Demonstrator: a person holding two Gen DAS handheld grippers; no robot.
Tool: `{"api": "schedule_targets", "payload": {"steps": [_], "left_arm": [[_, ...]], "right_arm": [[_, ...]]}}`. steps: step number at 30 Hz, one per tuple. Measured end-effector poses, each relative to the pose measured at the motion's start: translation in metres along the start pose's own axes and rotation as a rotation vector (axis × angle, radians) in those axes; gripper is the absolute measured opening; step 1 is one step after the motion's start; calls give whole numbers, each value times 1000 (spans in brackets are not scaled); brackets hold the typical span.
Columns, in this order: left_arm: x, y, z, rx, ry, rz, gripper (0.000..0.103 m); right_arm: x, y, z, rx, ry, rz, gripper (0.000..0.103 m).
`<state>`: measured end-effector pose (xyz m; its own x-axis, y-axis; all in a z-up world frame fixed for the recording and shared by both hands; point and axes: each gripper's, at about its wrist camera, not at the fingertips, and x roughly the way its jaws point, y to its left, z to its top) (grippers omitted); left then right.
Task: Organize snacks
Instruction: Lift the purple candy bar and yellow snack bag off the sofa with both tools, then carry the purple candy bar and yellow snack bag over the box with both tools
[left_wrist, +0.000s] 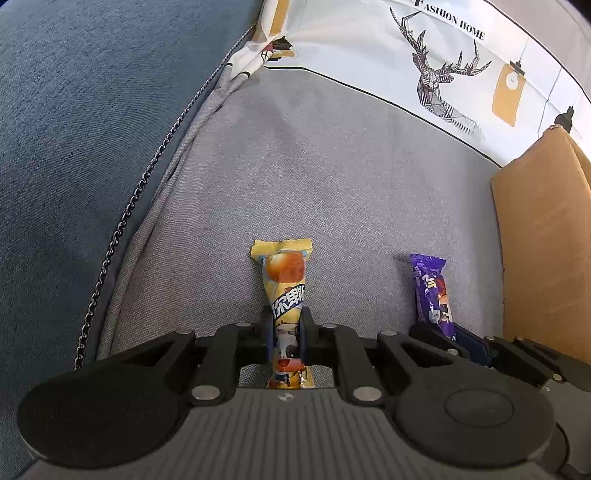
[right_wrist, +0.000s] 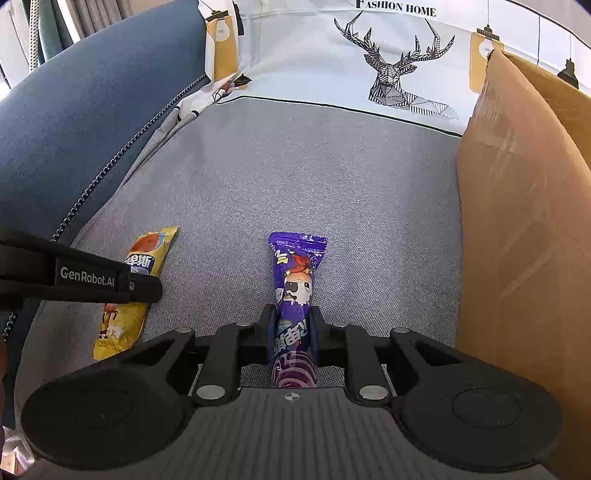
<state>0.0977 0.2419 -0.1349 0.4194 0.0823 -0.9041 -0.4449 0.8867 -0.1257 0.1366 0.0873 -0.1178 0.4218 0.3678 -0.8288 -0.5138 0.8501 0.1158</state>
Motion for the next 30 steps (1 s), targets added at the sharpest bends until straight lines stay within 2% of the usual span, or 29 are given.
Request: {"api": "schedule_targets", "payload": {"steps": [12, 18, 25, 30], "left_arm": [[1, -1, 0, 10, 1, 2, 12], [-3, -2, 2, 9, -5, -5, 12], [-34, -7, 5, -17, -100, -55, 12], [-64, -16, 6, -18, -207, -81, 12]], "right_arm": [[0, 1, 0, -6, -2, -2, 19], [-2, 2, 1, -6, -10, -5, 16], [-34, -4, 9, 23, -105, 22, 16], [-70, -12, 14, 39, -207, 69, 16]]}}
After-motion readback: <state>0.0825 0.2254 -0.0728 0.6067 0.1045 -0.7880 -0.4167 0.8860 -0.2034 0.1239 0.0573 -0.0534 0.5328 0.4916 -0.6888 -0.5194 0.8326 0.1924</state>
